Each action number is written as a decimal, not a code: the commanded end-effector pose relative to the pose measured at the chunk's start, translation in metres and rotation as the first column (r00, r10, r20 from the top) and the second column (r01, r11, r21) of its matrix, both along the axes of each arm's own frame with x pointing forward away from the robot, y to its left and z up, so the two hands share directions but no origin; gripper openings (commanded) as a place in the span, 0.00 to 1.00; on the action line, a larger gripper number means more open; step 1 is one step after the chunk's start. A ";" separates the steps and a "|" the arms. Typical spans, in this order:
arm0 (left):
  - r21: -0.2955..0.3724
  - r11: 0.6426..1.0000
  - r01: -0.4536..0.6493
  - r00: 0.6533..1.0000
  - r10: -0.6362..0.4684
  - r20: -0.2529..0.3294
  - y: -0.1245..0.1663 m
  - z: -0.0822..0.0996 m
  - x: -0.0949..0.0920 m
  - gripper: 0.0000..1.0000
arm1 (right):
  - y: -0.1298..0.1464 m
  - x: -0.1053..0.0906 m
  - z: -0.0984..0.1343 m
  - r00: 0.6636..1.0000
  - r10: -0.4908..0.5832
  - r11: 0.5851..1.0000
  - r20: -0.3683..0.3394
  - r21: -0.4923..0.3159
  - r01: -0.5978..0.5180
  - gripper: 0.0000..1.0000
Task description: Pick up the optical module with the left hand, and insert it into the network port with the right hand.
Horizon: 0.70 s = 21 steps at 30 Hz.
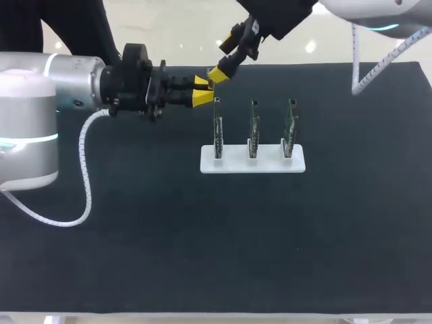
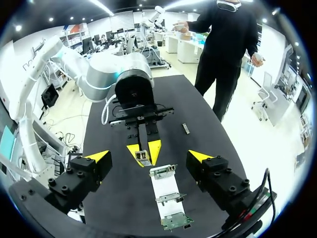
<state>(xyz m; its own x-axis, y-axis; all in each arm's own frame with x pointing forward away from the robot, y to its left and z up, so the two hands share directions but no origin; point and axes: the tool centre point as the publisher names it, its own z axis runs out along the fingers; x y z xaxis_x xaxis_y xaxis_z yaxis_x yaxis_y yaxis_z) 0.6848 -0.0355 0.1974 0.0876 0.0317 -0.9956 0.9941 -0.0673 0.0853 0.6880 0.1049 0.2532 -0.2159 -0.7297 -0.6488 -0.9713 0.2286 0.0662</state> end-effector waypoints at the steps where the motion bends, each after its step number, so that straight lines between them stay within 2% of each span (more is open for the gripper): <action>1: 0.001 1.000 0.001 1.000 -0.001 0.000 0.000 0.000 0.001 0.00 | 0.004 -0.004 -0.002 1.000 -0.003 1.000 0.013 -0.005 0.003 1.00; 10: 0.001 1.000 0.001 1.000 -0.001 0.000 0.000 0.000 0.001 0.00 | 0.006 -0.006 -0.010 0.998 0.045 0.999 0.043 0.002 -0.046 1.00; 11: 0.001 1.000 0.001 1.000 -0.001 0.000 0.000 0.000 0.001 0.00 | 0.006 -0.006 -0.011 0.998 0.048 0.999 0.044 0.004 -0.048 0.98; 14: 0.001 1.000 0.001 1.000 -0.001 0.000 0.000 0.000 0.001 0.00 | 0.006 -0.006 -0.011 0.997 0.057 0.998 0.050 0.002 -0.058 0.73; 18: 0.001 1.000 0.001 1.000 -0.001 0.000 0.000 0.000 0.001 0.00 | 0.006 -0.005 -0.013 0.996 0.069 0.998 0.057 0.001 -0.069 0.68; 19: 0.001 1.000 0.001 1.000 -0.001 0.000 0.000 0.000 0.001 0.00 | 0.007 -0.005 -0.013 0.996 0.069 0.998 0.057 0.001 -0.069 0.62; 20: 0.001 1.000 0.001 1.000 -0.001 0.000 0.000 0.000 0.001 0.00 | 0.008 -0.004 -0.013 0.995 0.077 0.997 0.061 0.009 -0.077 0.60; 21: 0.001 1.000 0.001 1.000 -0.001 0.000 0.000 0.000 0.001 0.00 | 0.008 -0.004 -0.014 0.995 0.078 0.997 0.061 0.015 -0.080 0.62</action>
<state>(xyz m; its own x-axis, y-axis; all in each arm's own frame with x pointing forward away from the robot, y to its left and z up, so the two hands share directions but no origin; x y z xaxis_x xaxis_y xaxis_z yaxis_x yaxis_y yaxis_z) 0.6848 -0.0355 0.1974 0.0876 0.0317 -0.9956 0.9941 -0.0674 0.0853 0.6822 0.1113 0.2412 -0.1207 -0.7366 -0.6655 -0.9877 0.1562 0.0062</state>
